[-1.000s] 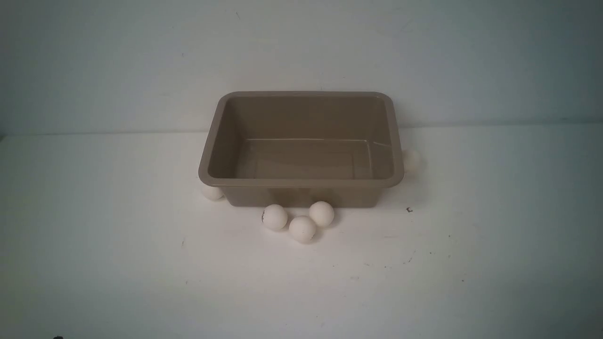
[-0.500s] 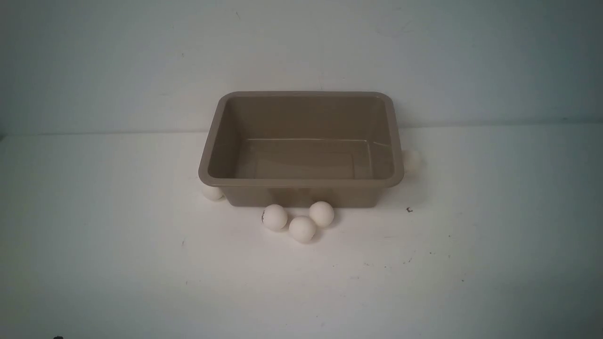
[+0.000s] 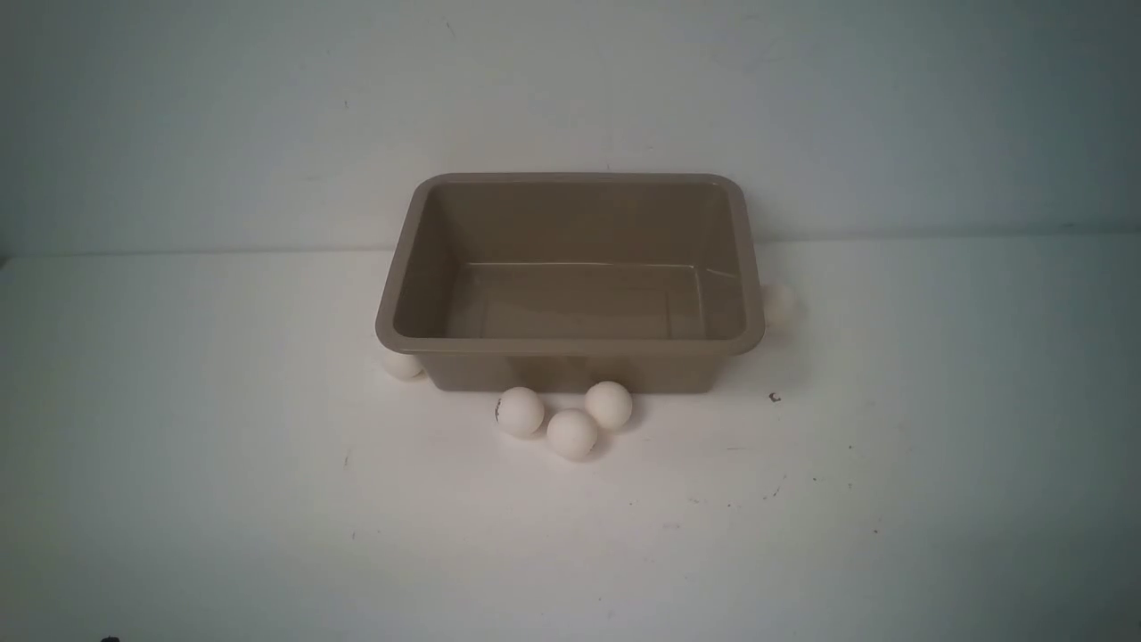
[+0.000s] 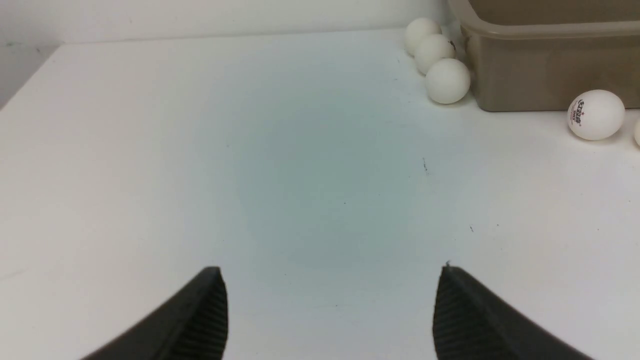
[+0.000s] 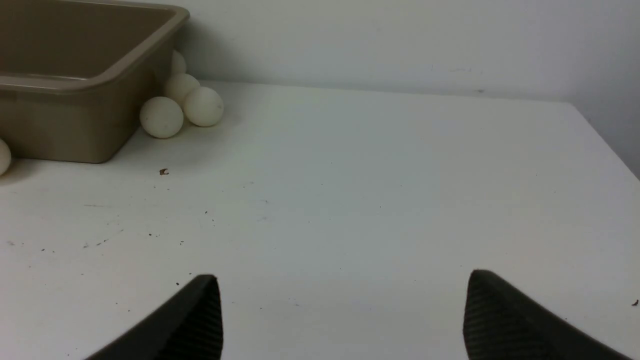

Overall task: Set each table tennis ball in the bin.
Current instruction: Use the right arm to clamp the table tennis ball closest to it

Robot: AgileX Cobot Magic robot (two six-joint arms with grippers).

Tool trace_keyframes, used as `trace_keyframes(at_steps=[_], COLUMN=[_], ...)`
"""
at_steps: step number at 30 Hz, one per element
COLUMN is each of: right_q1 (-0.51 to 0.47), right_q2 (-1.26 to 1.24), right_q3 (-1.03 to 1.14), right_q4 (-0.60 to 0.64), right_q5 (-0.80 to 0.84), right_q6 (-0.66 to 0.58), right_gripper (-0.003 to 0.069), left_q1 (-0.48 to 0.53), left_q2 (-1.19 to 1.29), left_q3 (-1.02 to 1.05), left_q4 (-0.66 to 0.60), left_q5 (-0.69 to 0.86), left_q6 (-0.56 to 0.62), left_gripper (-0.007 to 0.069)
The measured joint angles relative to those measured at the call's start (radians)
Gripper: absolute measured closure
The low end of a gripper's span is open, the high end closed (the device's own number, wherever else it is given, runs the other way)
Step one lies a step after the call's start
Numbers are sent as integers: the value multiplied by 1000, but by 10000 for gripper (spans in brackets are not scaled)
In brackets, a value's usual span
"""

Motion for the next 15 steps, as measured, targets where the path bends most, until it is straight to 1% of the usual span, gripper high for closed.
trace_keyframes(at_steps=[3, 6, 8, 12, 15], right_q1=[0, 0, 0, 0, 0], right_q2=[0, 0, 0, 0, 0], right_q3=[9, 9, -17, -161, -320], right_q4=[-4, -4, -4, -4, -4], right_q5=[-59, -178, -208, -196, -121], right_q6=[0, 0, 0, 2, 20], right_gripper=[69, 69, 69, 69, 69], left_q1=[0, 0, 0, 0, 0], left_q2=[0, 0, 0, 0, 0], left_q3=[0, 0, 0, 0, 0], left_q4=[0, 0, 0, 0, 0], left_q5=[0, 0, 0, 0, 0], left_q6=[0, 0, 0, 0, 0], left_gripper=[125, 125, 125, 125, 125])
